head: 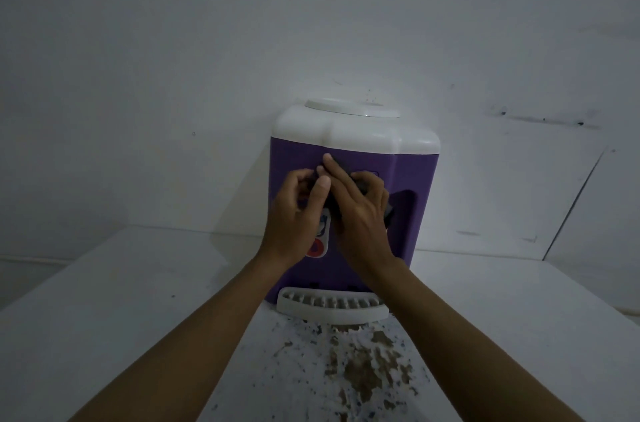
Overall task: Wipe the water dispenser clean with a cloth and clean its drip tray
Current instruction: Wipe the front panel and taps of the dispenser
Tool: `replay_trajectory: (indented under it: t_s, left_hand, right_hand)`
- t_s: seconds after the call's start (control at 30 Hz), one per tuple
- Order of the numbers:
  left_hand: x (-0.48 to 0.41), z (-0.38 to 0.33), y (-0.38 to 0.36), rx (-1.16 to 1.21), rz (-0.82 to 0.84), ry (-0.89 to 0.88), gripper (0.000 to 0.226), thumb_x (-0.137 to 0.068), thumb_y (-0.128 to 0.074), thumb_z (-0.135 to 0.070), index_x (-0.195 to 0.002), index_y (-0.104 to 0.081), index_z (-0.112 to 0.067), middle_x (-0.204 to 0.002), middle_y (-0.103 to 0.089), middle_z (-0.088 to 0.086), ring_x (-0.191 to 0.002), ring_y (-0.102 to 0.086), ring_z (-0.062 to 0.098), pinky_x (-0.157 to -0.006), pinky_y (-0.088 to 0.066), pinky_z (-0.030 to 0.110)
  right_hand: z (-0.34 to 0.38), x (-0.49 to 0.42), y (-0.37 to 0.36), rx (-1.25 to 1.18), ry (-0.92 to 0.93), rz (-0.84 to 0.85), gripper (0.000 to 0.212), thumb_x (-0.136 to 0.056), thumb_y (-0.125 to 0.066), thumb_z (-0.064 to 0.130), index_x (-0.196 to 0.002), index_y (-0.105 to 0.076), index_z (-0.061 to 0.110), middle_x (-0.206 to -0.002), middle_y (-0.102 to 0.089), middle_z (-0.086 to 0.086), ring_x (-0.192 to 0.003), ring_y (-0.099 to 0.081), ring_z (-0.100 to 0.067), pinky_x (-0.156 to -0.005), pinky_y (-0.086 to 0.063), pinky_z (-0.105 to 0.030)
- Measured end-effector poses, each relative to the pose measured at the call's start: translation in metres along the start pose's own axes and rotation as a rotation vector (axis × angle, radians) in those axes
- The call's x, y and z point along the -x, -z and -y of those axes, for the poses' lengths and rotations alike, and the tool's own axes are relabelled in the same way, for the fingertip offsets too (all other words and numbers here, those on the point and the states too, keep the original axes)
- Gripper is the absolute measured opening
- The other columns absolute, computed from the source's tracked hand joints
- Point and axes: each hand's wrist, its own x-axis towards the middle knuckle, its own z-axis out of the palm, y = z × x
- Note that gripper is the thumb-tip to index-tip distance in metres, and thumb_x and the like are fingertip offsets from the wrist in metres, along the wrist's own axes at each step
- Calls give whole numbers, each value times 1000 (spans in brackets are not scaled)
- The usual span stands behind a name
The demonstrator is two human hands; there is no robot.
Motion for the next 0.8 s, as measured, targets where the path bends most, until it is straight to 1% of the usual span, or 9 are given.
replay_trajectory:
  t_s: [0.1,0.2,0.3,0.37,0.47,0.57,0.67,0.73,0.8]
  left_hand:
    - [-5,-15,-4,218,-65,173,19,-98,-53,-19,-116,-59,-17,-110,-65,-3,-100,-63,5,-77,-52,15]
    - [-14,-19,4,274,-106,211,22,-97,-48,-7,-111,-63,-16,-108,-66,0,-100,-63,10,-75,-52,17]
    - [-20,-20,10,230,-92,179,22,-96,-48,-3,-106,-63,-16,-105,-65,5,-95,-63,16,-71,-53,21]
    - [-23,-21,10,222,-76,153,22,-97,-48,-4,-104,-62,-18,-105,-65,5,-94,-63,16,-72,-55,22]
    - [-27,-27,9,201,-55,85,21,-97,-50,-5,-103,-60,-22,-105,-63,-1,-96,-62,12,-77,-54,23]
    - [-29,-26,7,24,-176,-59,12,-94,-59,-11,-104,-55,-18,-105,-59,-5,-97,-58,8,-83,-52,25]
    - [-16,-18,-1,-247,-405,-267,18,-89,-68,-17,-101,-55,-11,-113,-51,4,-100,-53,16,-84,-51,31]
    - [-2,-8,-10,-453,-431,-385,20,-87,-68,-18,-103,-59,-10,-127,-43,11,-113,-45,23,-92,-45,33]
    - [10,3,-19,-569,-363,-390,32,-86,-64,-26,-115,-59,-14,-138,-38,10,-124,-38,27,-99,-39,41]
  right_hand:
    - [7,-6,5,-91,4,158,56,-92,-53,32,-143,-40,11,-155,-27,-4,-124,-36,-31,-101,-33,-41]
    - [3,-8,22,-205,1,300,62,-92,-38,46,-148,-31,20,-159,-10,5,-133,-22,-23,-110,-20,-38]
    - [-1,-14,32,-323,-172,95,45,-96,-41,39,-138,-47,21,-153,-29,2,-129,-29,-18,-108,-29,-37]
    - [2,-20,33,-413,-281,29,44,-96,-50,32,-137,-45,18,-138,-45,0,-121,-43,-14,-100,-43,-39]
    - [6,-30,37,-587,-360,30,50,-93,-59,17,-138,-40,13,-108,-61,1,-95,-60,-3,-79,-52,-18]
    - [6,-38,41,-673,-433,14,42,-91,-62,11,-129,-44,15,-93,-62,2,-84,-62,-2,-69,-51,-14]
    - [7,-42,40,-722,-485,3,33,-90,-62,10,-119,-47,15,-92,-62,2,-84,-63,-3,-69,-52,-15]
    - [7,-41,38,-730,-484,9,26,-89,-63,9,-112,-51,11,-94,-62,3,-85,-62,-4,-72,-51,-16]
    - [7,-39,37,-751,-470,24,21,-89,-63,9,-107,-53,9,-95,-62,2,-86,-62,-5,-74,-51,-17]
